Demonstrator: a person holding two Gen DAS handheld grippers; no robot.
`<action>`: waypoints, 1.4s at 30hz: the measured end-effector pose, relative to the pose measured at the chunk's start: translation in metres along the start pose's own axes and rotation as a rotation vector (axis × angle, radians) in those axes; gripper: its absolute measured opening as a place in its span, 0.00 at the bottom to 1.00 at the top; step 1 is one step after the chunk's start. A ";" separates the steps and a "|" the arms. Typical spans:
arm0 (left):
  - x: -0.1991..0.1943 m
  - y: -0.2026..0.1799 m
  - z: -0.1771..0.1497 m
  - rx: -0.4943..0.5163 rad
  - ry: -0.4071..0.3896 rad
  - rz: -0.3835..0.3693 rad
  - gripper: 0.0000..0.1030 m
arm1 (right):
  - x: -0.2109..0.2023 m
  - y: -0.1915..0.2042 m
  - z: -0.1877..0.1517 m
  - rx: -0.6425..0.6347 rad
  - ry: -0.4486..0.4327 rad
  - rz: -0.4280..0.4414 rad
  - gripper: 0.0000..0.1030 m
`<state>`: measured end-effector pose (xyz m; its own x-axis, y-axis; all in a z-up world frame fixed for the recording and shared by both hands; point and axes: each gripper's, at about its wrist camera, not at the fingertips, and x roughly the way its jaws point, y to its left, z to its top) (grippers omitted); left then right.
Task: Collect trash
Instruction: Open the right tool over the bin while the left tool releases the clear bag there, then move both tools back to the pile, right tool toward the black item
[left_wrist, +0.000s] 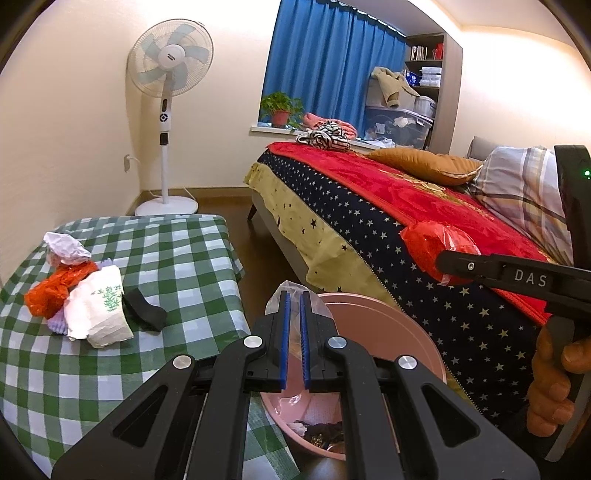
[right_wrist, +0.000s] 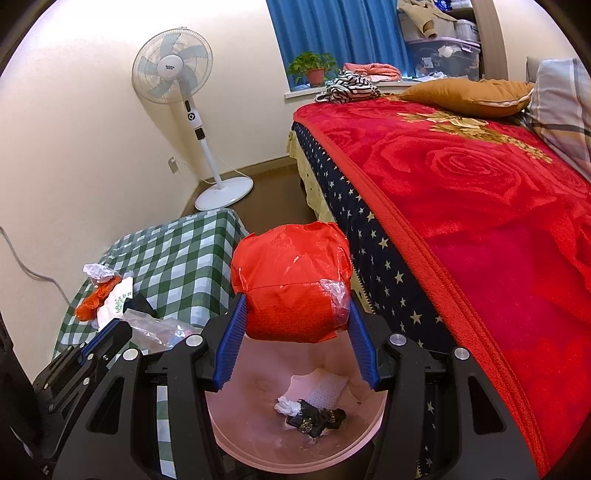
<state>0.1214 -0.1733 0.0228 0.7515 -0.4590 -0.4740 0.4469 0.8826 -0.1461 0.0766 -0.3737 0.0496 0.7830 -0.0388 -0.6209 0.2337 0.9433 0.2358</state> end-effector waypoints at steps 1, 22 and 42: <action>0.001 -0.001 -0.001 0.000 0.002 -0.001 0.05 | 0.000 0.000 0.000 -0.001 0.000 -0.001 0.52; -0.009 0.014 0.002 -0.025 0.036 -0.013 0.29 | -0.001 -0.002 -0.001 0.009 -0.018 -0.020 0.69; -0.085 0.096 0.001 -0.102 -0.051 0.146 0.25 | -0.017 0.071 -0.008 -0.122 -0.067 0.127 0.54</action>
<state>0.1015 -0.0496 0.0500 0.8293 -0.3278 -0.4526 0.2820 0.9447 -0.1675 0.0749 -0.3032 0.0711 0.8391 0.0649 -0.5401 0.0624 0.9748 0.2141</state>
